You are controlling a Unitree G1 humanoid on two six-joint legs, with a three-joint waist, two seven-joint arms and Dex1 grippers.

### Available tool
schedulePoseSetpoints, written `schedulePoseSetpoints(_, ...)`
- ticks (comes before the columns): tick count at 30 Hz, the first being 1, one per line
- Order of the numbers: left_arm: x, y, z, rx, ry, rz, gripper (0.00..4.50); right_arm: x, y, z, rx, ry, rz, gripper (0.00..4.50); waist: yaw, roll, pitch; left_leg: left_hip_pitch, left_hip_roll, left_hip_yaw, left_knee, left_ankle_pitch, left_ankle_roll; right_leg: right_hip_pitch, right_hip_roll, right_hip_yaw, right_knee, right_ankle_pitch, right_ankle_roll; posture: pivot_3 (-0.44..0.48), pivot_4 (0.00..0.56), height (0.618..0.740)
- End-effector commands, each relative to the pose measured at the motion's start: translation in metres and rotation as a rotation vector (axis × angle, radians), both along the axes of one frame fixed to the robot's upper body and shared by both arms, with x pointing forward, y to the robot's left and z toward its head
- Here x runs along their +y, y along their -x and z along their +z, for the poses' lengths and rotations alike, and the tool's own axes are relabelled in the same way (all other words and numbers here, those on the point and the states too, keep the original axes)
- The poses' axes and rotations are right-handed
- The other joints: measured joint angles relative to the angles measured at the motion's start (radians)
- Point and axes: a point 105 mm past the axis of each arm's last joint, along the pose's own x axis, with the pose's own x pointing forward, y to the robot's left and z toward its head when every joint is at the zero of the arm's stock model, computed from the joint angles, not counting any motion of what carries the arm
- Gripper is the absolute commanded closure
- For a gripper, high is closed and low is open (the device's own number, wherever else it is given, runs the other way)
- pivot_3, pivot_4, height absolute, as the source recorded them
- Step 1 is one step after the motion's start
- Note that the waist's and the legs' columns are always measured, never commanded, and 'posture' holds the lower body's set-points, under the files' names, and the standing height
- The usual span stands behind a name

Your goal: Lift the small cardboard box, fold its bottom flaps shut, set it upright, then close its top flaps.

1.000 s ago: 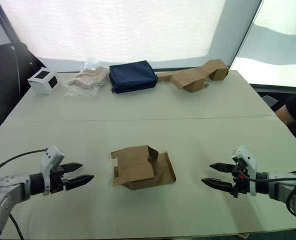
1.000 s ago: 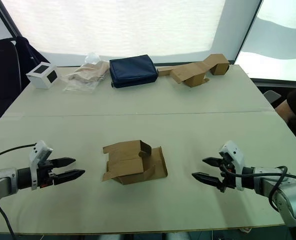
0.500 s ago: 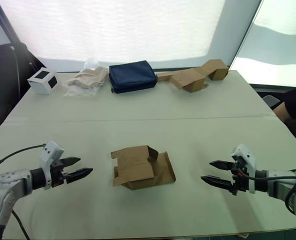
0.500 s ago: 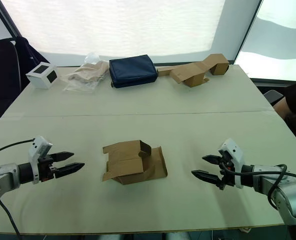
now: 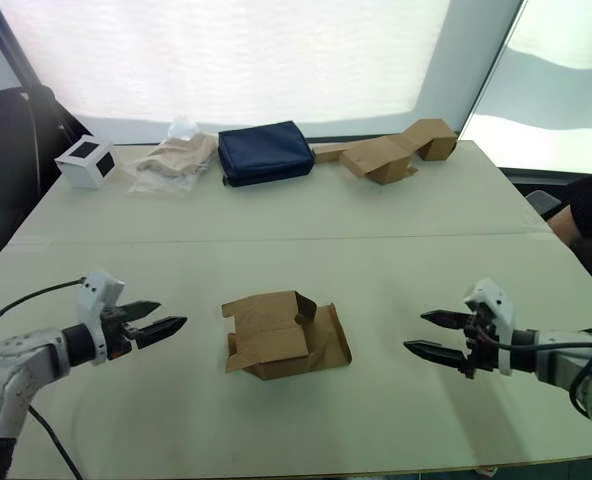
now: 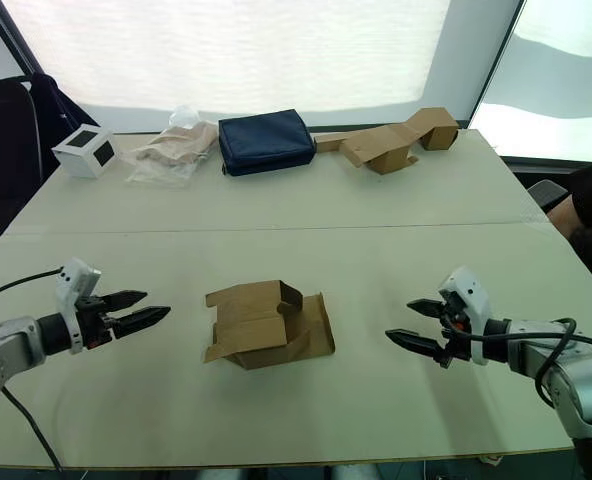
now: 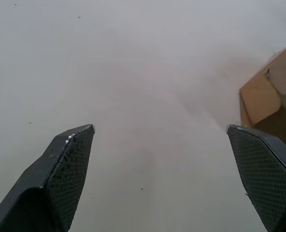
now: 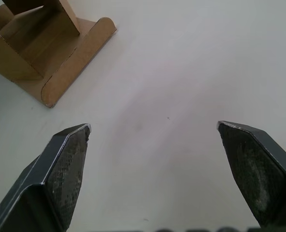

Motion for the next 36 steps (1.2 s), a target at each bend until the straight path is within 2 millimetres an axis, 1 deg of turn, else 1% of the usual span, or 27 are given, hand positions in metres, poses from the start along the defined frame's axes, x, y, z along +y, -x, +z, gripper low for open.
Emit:
schedulePoseSetpoints(1,-0.011,0.024,0.013,0.168,0.22,-0.115,0.0,0.025,0.013,0.033,-0.062,-0.019,0.141,0.07,-0.002,0.0,0.0,0.0,0.0,0.0,0.0,0.0,0.0,0.0,0.0,0.0,0.0,0.0,0.0,0.0,0.15,0.74)
schedulePoseSetpoints(3,-0.019,0.04,0.016,0.285,0.348,-0.182,0.0,0.049,0.025,0.05,-0.078,-0.038,0.236,0.07,-0.005,0.0,0.0,0.0,0.0,0.0,0.0,0.0,0.0,0.0,0.001,0.0,0.0,0.0,0.0,0.0,0.15,0.74)
schedulePoseSetpoints(6,-0.036,0.051,0.017,0.366,0.445,-0.249,0.0,0.075,0.04,0.064,-0.099,-0.042,0.332,0.07,-0.003,0.001,0.0,0.0,0.0,0.0,0.0,0.0,0.0,0.0,0.0,0.0,0.001,0.0,0.0,0.0,0.15,0.74)
schedulePoseSetpoints(8,-0.051,0.053,0.015,0.392,0.483,-0.287,0.0,0.09,0.047,0.069,-0.114,-0.057,0.373,0.07,0.003,0.0,0.0,0.0,0.0,-0.001,0.0,0.0,0.0,0.0,0.0,0.0,0.0,0.0,0.0,0.0,0.15,0.74)
schedulePoseSetpoints(9,-0.057,0.051,0.013,0.394,0.501,-0.29,0.0,0.096,0.051,0.07,-0.114,-0.061,0.393,0.07,0.005,0.0,0.0,0.0,0.0,-0.002,0.001,0.0,0.0,0.001,-0.001,-0.001,0.0,0.0,0.0,0.0,0.15,0.74)
schedulePoseSetpoints(12,-0.07,0.041,0.01,0.382,0.543,-0.281,0.0,0.106,0.059,0.068,-0.105,-0.047,0.423,0.07,0.008,-0.001,-0.001,0.0,-0.001,-0.003,0.001,0.0,0.0,0.002,-0.002,-0.002,-0.001,0.0,0.0,0.0,0.15,0.74)
schedulePoseSetpoints(15,-0.08,0.035,0.012,0.374,0.564,-0.289,0.0,0.109,0.064,0.068,-0.103,-0.036,0.426,0.07,0.003,-0.002,-0.001,0.0,-0.001,-0.003,0.001,0.0,0.0,0.002,-0.002,-0.002,-0.001,0.0,0.0,0.0,0.15,0.74)
schedulePoseSetpoints(19,-0.081,0.031,0.009,0.386,0.553,-0.279,0.0,0.109,0.063,0.071,-0.103,-0.054,0.409,0.07,-0.002,-0.001,-0.001,0.001,-0.001,-0.002,0.001,0.0,0.0,0.002,-0.001,-0.001,0.0,0.0,0.0,0.0,0.15,0.74)
schedulePoseSetpoints(22,-0.081,0.03,0.008,0.396,0.572,-0.286,0.0,0.105,0.063,0.067,-0.094,-0.037,0.395,0.07,0.002,-0.001,-0.001,0.001,-0.001,-0.002,0.001,0.0,0.0,0.002,0.0,-0.001,0.0,0.0,0.0,0.0,0.15,0.74)
schedulePoseSetpoints(26,-0.087,0.032,0.007,0.408,0.59,-0.315,0.0,0.101,0.066,0.058,-0.068,-0.015,0.376,0.07,0.004,-0.002,-0.001,0.0,-0.001,-0.002,0.001,0.0,0.0,0.002,-0.001,-0.001,-0.001,0.0,0.0,0.0,0.15,0.74)
schedulePoseSetpoints(32,-0.097,0.027,0.007,0.395,0.607,-0.339,0.0,0.1,0.077,0.052,-0.017,-0.021,0.385,0.07,0.004,-0.002,-0.001,0.0,-0.001,-0.002,0.002,0.0,0.0,0.002,0.0,-0.001,-0.001,0.0,0.0,0.0,0.15,0.74)
schedulePoseSetpoints(36,-0.105,0.024,0.008,0.393,0.611,-0.363,0.0,0.101,0.079,0.052,-0.016,-0.015,0.384,0.07,0.002,-0.002,-0.001,0.0,-0.001,-0.002,0.002,0.0,0.0,0.002,0.0,-0.001,-0.001,0.0,0.0,0.0,0.15,0.74)
